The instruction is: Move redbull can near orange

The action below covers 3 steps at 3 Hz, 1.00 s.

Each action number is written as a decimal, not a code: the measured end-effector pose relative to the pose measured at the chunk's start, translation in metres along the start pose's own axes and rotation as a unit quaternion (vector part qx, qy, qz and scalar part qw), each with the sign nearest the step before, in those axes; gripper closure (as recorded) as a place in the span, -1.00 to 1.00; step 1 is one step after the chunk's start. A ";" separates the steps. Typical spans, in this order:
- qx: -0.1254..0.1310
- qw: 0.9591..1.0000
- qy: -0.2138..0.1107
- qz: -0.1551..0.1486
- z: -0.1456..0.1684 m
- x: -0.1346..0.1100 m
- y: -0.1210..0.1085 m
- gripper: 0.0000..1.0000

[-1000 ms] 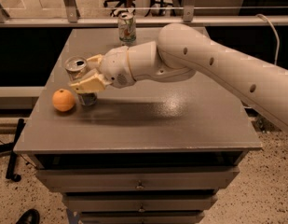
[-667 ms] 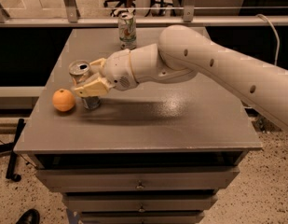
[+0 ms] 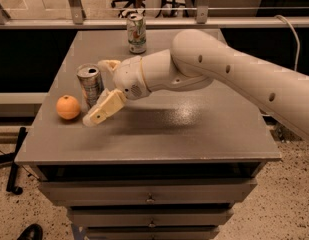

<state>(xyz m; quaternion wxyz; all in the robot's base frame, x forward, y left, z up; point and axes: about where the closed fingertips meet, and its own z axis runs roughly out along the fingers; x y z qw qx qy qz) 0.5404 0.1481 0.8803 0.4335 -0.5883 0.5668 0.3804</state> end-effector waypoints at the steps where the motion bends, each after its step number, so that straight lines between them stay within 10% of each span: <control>1: 0.023 1.000 -0.011 0.005 -0.029 0.007 -0.001 -1.00; 3: 0.104 0.994 -0.018 0.000 -0.140 0.018 0.000 -1.00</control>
Offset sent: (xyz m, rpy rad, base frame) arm -0.0049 -0.2595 0.0678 0.0824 -0.1566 -0.3422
